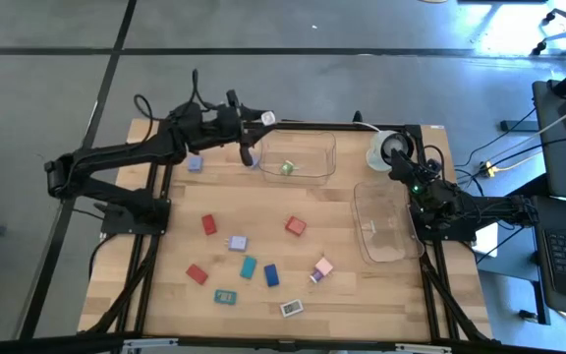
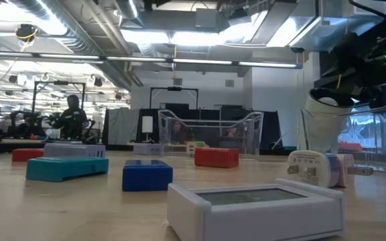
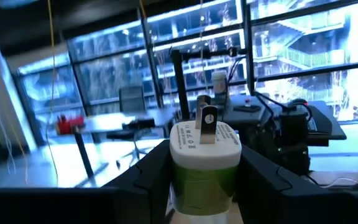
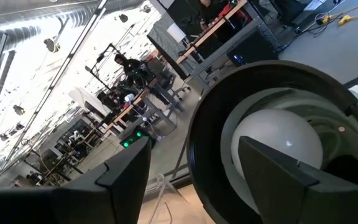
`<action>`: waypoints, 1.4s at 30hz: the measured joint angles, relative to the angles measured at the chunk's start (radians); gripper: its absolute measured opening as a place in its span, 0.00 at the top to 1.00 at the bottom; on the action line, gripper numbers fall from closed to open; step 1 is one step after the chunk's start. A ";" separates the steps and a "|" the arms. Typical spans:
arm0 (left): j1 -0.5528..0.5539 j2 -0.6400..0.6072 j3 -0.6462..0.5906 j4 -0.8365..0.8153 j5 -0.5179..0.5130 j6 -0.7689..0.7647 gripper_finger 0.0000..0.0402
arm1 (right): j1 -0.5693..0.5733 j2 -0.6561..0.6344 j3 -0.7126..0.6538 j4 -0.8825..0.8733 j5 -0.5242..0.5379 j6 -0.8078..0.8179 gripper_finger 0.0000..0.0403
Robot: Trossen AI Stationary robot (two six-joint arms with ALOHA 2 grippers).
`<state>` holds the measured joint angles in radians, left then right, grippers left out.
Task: Pick & Place Office items
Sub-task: Put the small green charger adapter into the top transparent bin
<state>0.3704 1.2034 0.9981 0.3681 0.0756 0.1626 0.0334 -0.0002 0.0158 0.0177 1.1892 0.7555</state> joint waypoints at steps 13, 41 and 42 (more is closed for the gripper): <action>-0.022 0.001 0.000 0.040 -0.065 0.025 0.66 | 0.000 0.000 0.000 0.000 0.000 0.074 0.39; -0.024 0.402 0.000 0.021 -0.199 -0.161 0.66 | 0.000 0.000 0.000 0.023 -0.180 0.243 0.39; -0.018 0.431 0.000 0.022 -0.205 -0.184 0.66 | 0.000 0.000 0.000 0.022 -0.180 0.233 0.39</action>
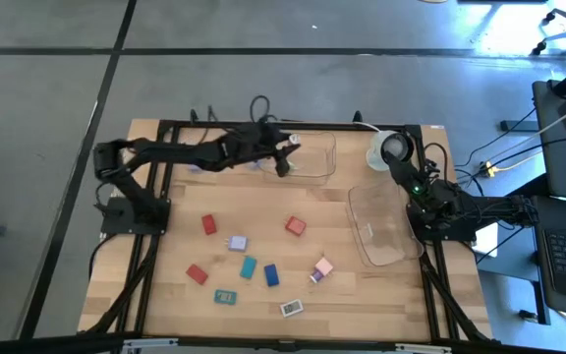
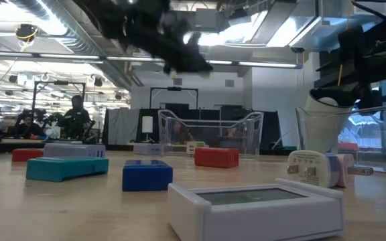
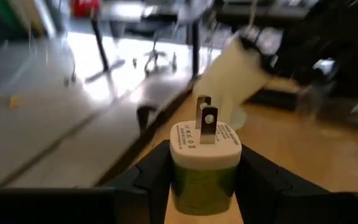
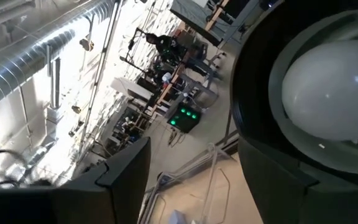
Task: Pick & Place Office items
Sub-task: Put the small green charger adapter into the top transparent bin
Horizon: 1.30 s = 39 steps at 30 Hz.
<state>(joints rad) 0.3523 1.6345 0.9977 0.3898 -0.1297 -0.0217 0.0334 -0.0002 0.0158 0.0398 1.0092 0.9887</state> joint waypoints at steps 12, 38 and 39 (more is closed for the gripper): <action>0.069 0.151 0.000 -0.111 0.002 -0.087 0.66 | 0.000 0.000 0.000 0.017 -0.175 0.101 0.39; 0.066 0.151 0.000 -0.184 0.020 0.107 0.65 | 0.000 0.000 0.000 -0.003 0.012 -0.396 0.39; 0.064 0.151 0.000 -0.184 0.021 0.118 0.65 | 0.000 0.000 0.000 -0.003 0.012 -0.399 0.39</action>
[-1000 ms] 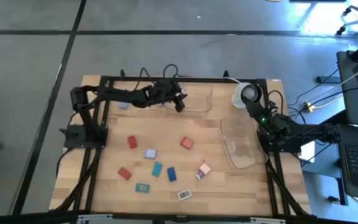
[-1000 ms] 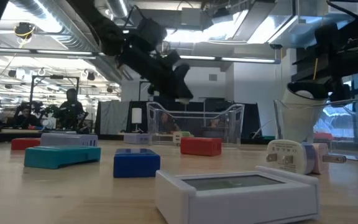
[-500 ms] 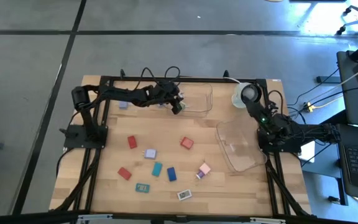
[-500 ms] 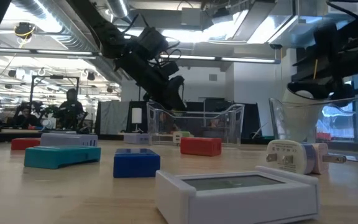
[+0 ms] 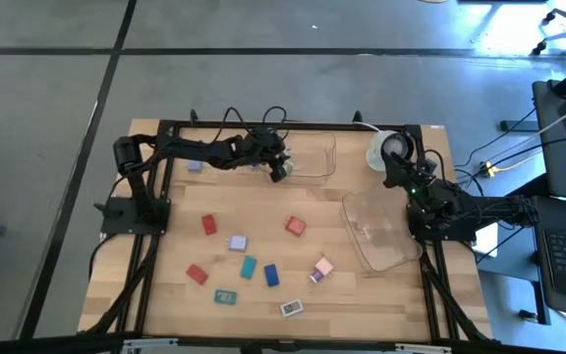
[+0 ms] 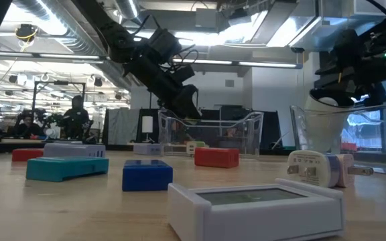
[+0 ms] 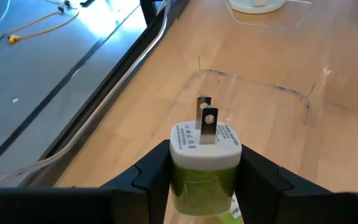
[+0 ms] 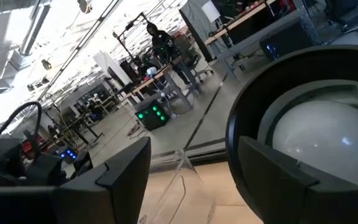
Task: Pick & Place Office items
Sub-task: Put the small green charger adapter into the top transparent bin, then put the top left large purple charger adapter into the top transparent bin
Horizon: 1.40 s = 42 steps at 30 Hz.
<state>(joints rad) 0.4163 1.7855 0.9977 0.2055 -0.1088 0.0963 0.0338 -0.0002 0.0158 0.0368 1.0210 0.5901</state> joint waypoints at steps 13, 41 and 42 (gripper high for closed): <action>-0.011 -0.001 0.000 -0.093 0.023 0.022 0.65 | 0.000 0.000 0.000 0.000 0.000 0.001 0.39; -0.011 -0.090 0.039 0.000 -0.079 0.023 0.48 | 0.000 0.000 0.000 0.000 0.000 0.003 0.39; -0.011 -0.116 0.048 -0.028 -0.109 0.023 0.48 | 0.000 0.000 0.000 0.000 0.000 0.003 0.39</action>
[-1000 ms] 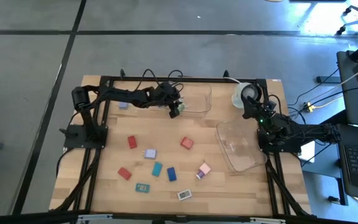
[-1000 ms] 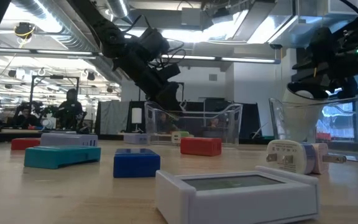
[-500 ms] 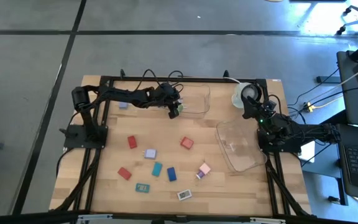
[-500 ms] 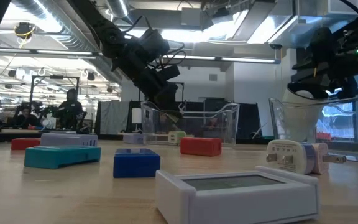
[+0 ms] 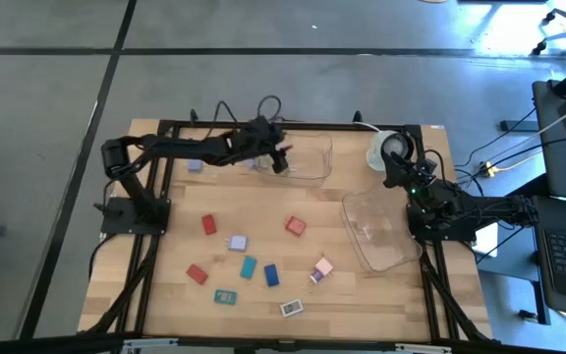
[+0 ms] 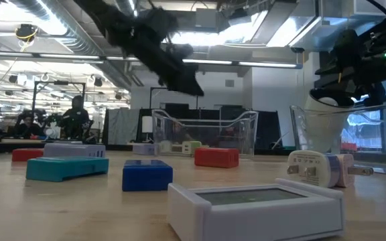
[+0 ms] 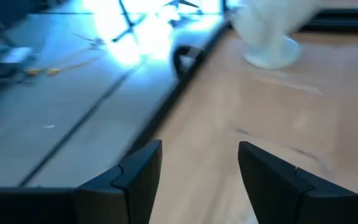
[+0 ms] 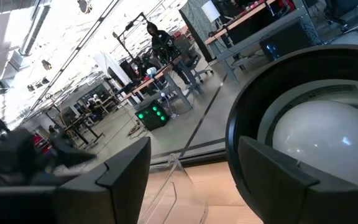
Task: Pick & Place Office items
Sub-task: Put the top left large purple charger adapter into the top transparent bin
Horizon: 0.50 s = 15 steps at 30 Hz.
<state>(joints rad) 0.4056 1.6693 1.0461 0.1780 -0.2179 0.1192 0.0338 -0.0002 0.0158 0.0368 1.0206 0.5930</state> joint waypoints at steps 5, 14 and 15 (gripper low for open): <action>0.006 -0.137 0.027 -0.224 -0.281 -0.095 0.48 | 0.000 0.000 0.000 0.000 0.000 0.000 0.39; 0.136 -0.303 0.020 -0.941 -0.409 -0.708 0.48 | 0.000 0.000 0.000 0.000 0.000 0.000 0.39; 0.149 -0.306 0.017 -0.992 -0.408 -0.747 0.47 | 0.000 0.000 0.000 0.000 0.000 0.000 0.39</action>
<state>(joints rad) 0.5543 1.3636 1.0631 -0.8136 -0.6261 -0.6274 0.0338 -0.0002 0.0158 0.0368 1.0206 0.5930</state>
